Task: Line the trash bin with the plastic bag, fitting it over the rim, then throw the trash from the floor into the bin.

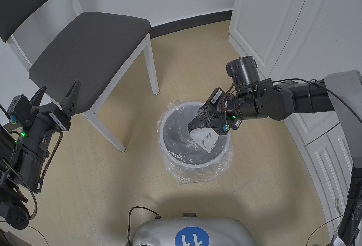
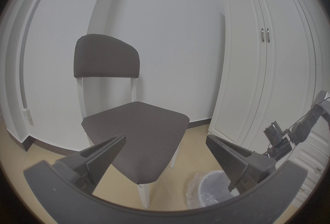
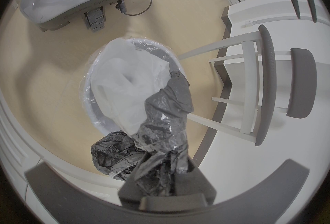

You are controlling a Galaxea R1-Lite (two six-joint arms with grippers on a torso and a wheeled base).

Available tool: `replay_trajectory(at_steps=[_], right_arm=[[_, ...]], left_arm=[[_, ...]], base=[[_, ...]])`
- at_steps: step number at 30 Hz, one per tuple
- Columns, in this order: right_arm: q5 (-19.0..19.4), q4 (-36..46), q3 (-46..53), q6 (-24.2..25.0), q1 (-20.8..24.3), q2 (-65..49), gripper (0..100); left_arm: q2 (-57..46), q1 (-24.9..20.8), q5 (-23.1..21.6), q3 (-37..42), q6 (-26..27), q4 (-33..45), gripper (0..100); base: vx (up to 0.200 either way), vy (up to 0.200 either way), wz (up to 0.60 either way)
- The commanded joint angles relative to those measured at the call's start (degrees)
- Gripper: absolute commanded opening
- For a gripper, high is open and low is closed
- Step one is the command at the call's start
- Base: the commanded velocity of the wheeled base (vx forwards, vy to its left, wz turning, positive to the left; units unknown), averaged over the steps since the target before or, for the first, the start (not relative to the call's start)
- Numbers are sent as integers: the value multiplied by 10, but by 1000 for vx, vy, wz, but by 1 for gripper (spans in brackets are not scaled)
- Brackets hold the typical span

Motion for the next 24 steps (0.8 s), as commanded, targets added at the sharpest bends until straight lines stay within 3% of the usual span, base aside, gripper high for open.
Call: replay_trajectory(at_steps=[1,24], right_arm=[[-2,-2,-14,1,7,24,0],[6,-2,-140,6,27,167,0]], left_arm=[[1,3,0,-1,1,0,100],[6,29,-5,-11,-3,0,100]], base=[[0,0,0],[0,0,0]])
